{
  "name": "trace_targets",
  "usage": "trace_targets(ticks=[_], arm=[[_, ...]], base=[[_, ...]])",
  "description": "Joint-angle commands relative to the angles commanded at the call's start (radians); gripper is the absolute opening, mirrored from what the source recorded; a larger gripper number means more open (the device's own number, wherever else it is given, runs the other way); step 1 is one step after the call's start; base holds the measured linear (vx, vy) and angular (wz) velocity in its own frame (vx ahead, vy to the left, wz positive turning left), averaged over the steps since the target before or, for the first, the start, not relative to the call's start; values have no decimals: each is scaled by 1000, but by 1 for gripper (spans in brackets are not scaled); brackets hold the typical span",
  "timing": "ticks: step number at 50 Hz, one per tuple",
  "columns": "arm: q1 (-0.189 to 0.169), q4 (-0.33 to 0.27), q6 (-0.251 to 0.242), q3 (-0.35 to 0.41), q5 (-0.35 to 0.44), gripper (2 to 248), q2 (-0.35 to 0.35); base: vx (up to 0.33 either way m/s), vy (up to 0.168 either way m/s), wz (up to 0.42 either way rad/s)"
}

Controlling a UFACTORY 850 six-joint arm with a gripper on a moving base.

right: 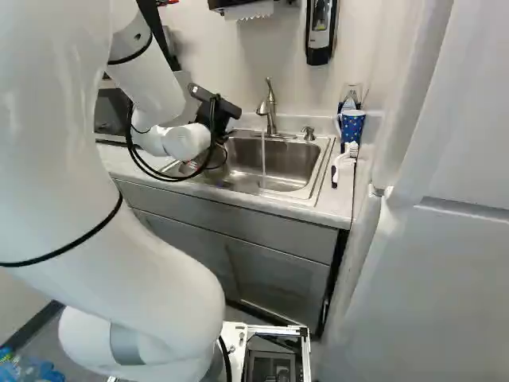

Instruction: Rinse the cup and place it in the tray

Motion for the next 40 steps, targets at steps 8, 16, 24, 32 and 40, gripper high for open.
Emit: trace_targets(ticks=[8,16,24,32,40], arm=[[0,0,-84,0,0,120,0],[0,0,-168,0,0,120,0],[0,0,-253,0,0,120,0],[0,0,-337,0,0,120,0],[0,0,-421,0,0,120,0]], base=[[0,0,0],[0,0,0],[0,0,0],[0,0,0],[0,0,0]])
